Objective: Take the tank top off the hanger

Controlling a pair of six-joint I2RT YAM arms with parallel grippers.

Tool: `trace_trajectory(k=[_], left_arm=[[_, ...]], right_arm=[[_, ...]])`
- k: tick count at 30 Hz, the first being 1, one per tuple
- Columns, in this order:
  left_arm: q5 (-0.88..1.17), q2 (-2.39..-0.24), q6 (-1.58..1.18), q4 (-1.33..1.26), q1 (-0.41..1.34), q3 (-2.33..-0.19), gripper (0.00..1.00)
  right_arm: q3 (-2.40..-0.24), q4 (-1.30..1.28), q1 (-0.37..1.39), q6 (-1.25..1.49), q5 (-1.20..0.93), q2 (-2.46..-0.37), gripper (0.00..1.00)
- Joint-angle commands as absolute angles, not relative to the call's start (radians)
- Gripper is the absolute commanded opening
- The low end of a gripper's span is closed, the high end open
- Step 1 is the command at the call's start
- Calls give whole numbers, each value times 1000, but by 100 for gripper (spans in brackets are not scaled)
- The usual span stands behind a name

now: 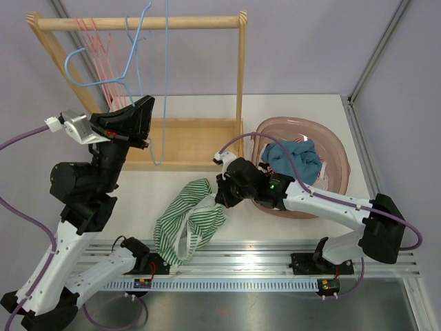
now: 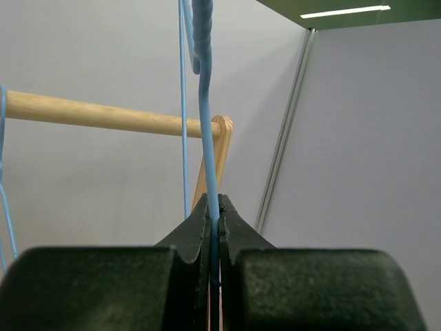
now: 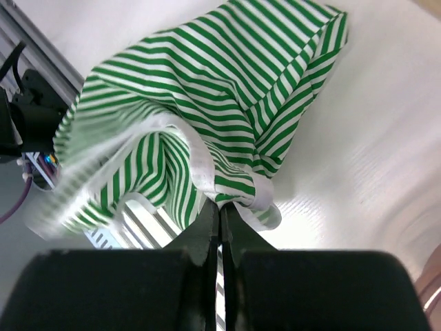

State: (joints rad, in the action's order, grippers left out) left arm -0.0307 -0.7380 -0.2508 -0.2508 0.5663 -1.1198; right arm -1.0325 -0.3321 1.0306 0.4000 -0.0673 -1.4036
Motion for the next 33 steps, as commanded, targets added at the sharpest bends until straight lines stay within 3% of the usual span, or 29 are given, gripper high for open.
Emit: trace_trajectory(k=[1,9,15,16,18,20,29,33], left_arm=[[-49,-764,-245,-212,566,-1184,0],[-123,-694,-320,223,566,-1238,0],[-162,-713,-337,440,566,-1273,0],[-193,-725,-339,474,566,-1302,0],[-206,-768,-336,544,566,-1333,0],[-204,-804,-333,593,566,-1379,0],[-264,-1080,-298,773,566,-1669,0],[-314,-1236,-273,831,565,-1898,0]], right_arm=[[-1092,-287,1035,400,21,-1341,0],[-1205,-391,1052,382,96,-1204,0],[-1262,-403,1089,368,45,-1259,2],[-1264,-405,1100,368,44,-1294,27],[-1264,-406,1124,371,72,-1330,59],[-1253,-400,1134,380,106,-1336,99],[-1207,-394,1134,408,155,-1276,100],[-1172,-391,1134,420,156,-1244,99]])
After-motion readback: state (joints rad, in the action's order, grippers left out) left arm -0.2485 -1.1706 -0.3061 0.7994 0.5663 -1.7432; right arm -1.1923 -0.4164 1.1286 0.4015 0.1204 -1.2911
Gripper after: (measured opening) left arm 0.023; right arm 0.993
